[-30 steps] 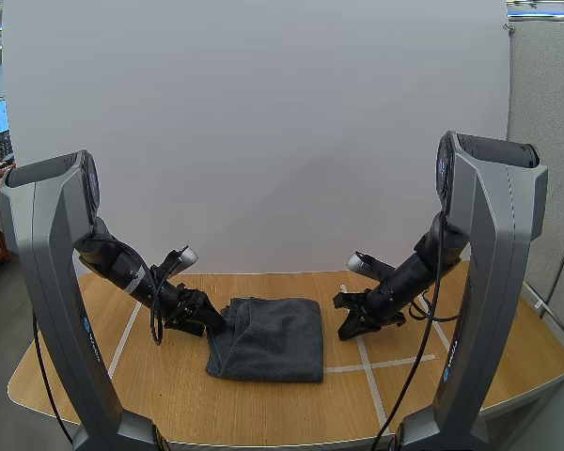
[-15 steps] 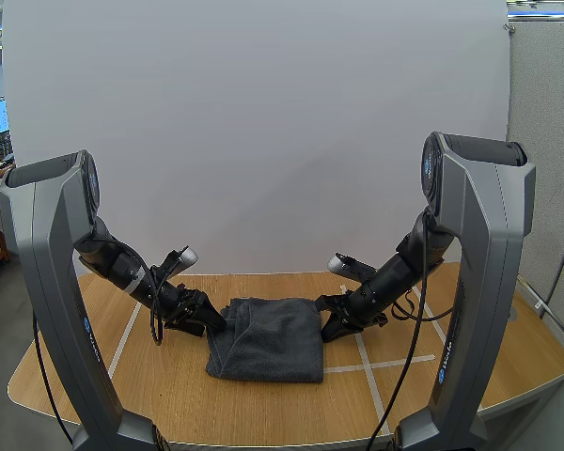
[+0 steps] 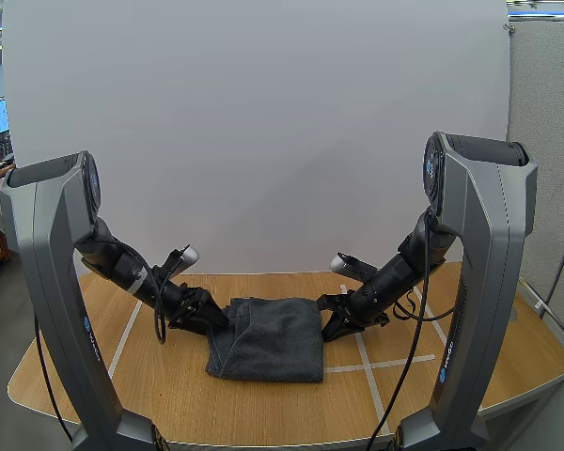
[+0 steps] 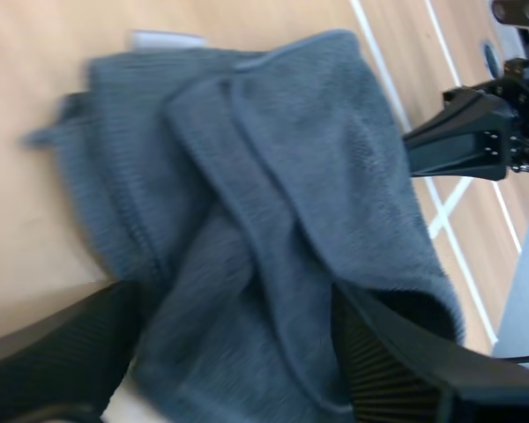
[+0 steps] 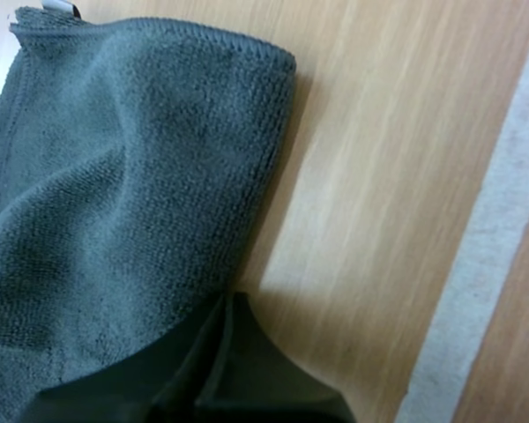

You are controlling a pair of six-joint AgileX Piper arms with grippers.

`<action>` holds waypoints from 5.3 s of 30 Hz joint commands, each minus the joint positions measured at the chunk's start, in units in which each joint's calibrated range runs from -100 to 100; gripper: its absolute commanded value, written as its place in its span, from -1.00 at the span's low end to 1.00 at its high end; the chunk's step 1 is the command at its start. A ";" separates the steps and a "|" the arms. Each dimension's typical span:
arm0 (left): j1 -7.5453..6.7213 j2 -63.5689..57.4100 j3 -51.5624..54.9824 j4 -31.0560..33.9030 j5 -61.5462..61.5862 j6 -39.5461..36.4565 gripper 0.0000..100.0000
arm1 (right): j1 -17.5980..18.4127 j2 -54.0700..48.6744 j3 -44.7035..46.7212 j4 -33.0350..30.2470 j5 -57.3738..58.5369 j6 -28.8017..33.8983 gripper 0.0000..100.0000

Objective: Fold the towel

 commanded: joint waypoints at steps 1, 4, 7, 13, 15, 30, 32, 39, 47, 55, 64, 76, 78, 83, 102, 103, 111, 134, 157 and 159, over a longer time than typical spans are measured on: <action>-3.76 3.04 0.29 -1.19 0.00 -1.20 1.00 | 0.07 0.18 0.17 -0.10 0.26 -0.49 -1.00; -4.60 3.04 0.29 -1.95 0.00 -1.55 1.00 | 0.07 0.18 0.17 -0.10 0.47 -0.49 -1.00; -5.57 3.04 0.29 -1.95 0.00 -1.74 1.00 | 0.07 0.18 0.17 -0.10 0.64 -0.49 -1.00; -8.48 3.04 0.29 -2.45 0.00 -2.71 1.00 | 0.07 0.18 0.17 -0.10 1.14 -0.49 -1.00; -8.96 3.04 0.29 -2.85 0.00 -2.82 1.00 | 0.07 0.18 0.17 -0.10 1.14 -0.49 -1.00; -9.72 3.04 0.29 -7.04 0.00 -2.68 1.00 | 0.07 0.18 0.17 -0.10 2.99 -0.49 -1.00; -9.98 3.04 0.29 -7.29 0.00 -2.27 1.00 | 0.07 0.18 0.17 -0.10 3.15 -0.49 -1.00; -10.92 3.04 0.16 -7.29 0.00 -1.98 1.00 | 0.07 0.18 0.17 -0.10 3.15 -0.49 -1.00; -10.92 3.04 0.16 -8.37 0.00 -1.98 0.17 | 0.07 0.18 0.17 -0.10 4.65 -0.49 -1.00; -10.76 2.48 0.08 -6.01 0.00 -1.09 -1.00 | 0.07 -0.06 0.17 -0.10 5.18 -0.49 -1.00; -5.20 -5.83 -2.58 -4.47 0.00 -0.77 -1.00 | 0.07 -6.65 0.17 -0.65 7.14 -0.49 -1.00; 6.39 -15.26 -10.45 6.47 0.00 -0.59 -1.00 | 0.07 -15.26 0.17 -2.92 12.85 -0.07 -1.00; 8.44 -15.14 -12.59 8.64 0.00 -0.03 -1.00 | 0.07 -15.66 0.17 -2.92 14.41 -0.07 -1.00; 13.03 -14.91 -16.83 11.94 0.00 3.62 -1.00 | 0.07 -15.66 0.17 -3.13 14.73 0.15 -1.00; 15.42 3.41 -43.50 18.59 0.00 3.63 -1.00 | 0.07 -16.92 0.17 -5.26 18.09 3.36 -1.00; 15.42 4.46 -44.59 18.71 0.00 4.01 -1.00 | 0.07 -17.29 0.17 -5.31 18.09 3.47 -1.00; 15.18 8.13 -45.58 18.82 0.00 6.43 -1.00 | 0.07 -25.36 0.17 -5.62 17.10 5.20 -1.00; 12.03 11.18 -46.88 24.75 0.00 12.36 -1.00 | 0.07 -46.12 0.17 -12.86 18.09 13.85 -1.00; 12.10 14.13 -51.54 27.40 0.00 19.88 -1.00 | 0.07 -57.08 0.17 -14.84 18.09 19.57 -1.00; 12.10 15.24 -51.67 27.49 0.00 19.88 -1.00 | 0.07 -57.08 0.17 -14.84 18.09 19.62 -1.00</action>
